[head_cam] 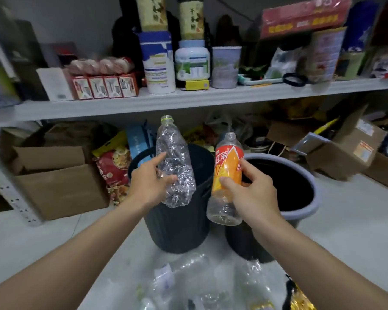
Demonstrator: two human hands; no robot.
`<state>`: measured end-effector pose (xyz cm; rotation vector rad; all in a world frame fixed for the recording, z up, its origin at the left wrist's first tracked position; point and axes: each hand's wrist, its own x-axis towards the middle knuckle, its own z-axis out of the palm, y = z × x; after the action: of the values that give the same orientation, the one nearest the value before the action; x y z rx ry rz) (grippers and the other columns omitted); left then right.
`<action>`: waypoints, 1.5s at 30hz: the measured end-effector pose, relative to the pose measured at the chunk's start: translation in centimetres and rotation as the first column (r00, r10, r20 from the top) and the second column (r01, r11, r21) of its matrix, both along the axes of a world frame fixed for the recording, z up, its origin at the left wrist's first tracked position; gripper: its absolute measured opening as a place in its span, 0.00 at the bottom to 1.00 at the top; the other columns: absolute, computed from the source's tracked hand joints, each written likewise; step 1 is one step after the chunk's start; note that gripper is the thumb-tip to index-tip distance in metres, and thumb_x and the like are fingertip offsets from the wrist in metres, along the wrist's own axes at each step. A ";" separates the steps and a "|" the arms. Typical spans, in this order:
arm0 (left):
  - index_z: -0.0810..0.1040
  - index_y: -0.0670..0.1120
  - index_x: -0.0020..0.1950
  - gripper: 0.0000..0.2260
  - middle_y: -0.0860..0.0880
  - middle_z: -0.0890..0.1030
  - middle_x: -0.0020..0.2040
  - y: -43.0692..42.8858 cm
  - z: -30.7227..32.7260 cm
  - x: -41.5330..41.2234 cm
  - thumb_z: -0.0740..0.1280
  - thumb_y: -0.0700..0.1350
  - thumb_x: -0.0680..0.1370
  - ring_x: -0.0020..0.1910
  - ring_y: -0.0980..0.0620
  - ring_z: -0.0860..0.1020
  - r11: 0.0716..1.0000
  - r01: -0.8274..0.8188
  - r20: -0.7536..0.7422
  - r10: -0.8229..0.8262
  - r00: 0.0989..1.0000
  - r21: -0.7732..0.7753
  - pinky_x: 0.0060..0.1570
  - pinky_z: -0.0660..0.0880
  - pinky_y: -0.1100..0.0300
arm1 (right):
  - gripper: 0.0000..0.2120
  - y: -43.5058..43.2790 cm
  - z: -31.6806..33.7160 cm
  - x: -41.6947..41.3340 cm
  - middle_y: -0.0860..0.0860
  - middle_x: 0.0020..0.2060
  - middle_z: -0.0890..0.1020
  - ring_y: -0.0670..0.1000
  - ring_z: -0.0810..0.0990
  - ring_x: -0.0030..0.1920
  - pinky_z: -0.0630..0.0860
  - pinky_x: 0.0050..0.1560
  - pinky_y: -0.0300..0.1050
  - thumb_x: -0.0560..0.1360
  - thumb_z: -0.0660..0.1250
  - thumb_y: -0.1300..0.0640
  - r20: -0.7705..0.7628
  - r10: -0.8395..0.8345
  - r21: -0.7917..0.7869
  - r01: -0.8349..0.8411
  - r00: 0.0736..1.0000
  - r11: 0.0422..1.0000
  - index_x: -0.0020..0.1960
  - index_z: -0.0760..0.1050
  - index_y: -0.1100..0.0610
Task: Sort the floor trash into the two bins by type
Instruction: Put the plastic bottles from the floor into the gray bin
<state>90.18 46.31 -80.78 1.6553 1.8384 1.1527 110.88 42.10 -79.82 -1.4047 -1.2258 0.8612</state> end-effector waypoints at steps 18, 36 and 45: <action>0.69 0.48 0.73 0.27 0.43 0.80 0.59 6.1 -2.3 -4.1 0.70 0.52 0.76 0.56 0.46 0.78 0.996 -0.046 -0.091 0.039 0.995 -0.075 0.58 0.73 0.54 | 0.33 6.2 -0.5 -5.2 0.44 0.58 0.73 0.46 0.76 0.49 0.76 0.42 0.40 0.73 0.73 0.55 -0.078 0.038 -0.029 -0.040 0.996 0.999 0.75 0.64 0.46; 0.68 0.49 0.73 0.26 0.47 0.71 0.71 3.0 -1.7 -7.2 0.62 0.59 0.79 0.71 0.49 0.66 0.999 0.028 -0.506 -0.003 0.863 0.042 0.68 0.64 0.55 | 0.32 12.8 -0.8 -9.1 0.51 0.68 0.72 0.55 0.70 0.68 0.72 0.66 0.56 0.73 0.72 0.47 0.186 0.071 -0.014 -0.070 0.980 0.997 0.73 0.67 0.51; 0.65 0.51 0.75 0.25 0.49 0.67 0.74 1.9 -0.8 -5.0 0.58 0.60 0.80 0.73 0.49 0.62 0.994 0.108 -0.668 -0.062 0.741 0.028 0.69 0.62 0.52 | 0.30 9.8 -1.0 -6.4 0.49 0.72 0.69 0.51 0.66 0.73 0.65 0.69 0.43 0.78 0.67 0.52 0.554 0.161 0.039 -0.219 0.817 0.975 0.77 0.61 0.53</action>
<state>85.18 48.18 -81.54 2.3857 2.0947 0.6001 104.50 51.88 -80.85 -1.5152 -1.8496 0.5208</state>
